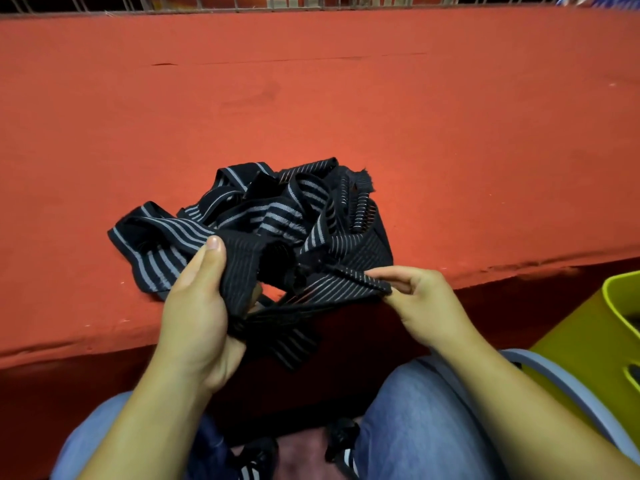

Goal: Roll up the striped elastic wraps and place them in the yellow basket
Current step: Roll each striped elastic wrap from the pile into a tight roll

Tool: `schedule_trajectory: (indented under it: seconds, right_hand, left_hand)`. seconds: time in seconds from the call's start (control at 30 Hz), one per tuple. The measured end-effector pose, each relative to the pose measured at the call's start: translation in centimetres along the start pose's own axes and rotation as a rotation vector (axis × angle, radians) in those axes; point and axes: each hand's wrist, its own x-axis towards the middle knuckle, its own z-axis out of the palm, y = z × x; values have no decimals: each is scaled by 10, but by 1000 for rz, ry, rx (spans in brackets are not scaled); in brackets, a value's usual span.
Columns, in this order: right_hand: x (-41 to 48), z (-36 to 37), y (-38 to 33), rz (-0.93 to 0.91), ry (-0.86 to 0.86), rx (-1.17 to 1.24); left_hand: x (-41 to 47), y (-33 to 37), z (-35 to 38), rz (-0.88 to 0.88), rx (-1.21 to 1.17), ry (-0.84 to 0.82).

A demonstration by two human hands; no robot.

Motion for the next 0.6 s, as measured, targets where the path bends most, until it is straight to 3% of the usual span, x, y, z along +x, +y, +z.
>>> schedule_trajectory:
  seconds: [0.3, 0.47, 0.6]
  right_hand:
    - [6, -5, -1, 70, -39, 63]
    - [-3, -9, -19, -96, -106, -37]
    - [-13, -11, -36, -127, -246, -73]
  left_hand:
    - [-5, 1, -2, -185, 127, -237]
    - [0, -20, 6, -29, 851, -319]
    - [-1, -39, 25, -22, 958, -278]
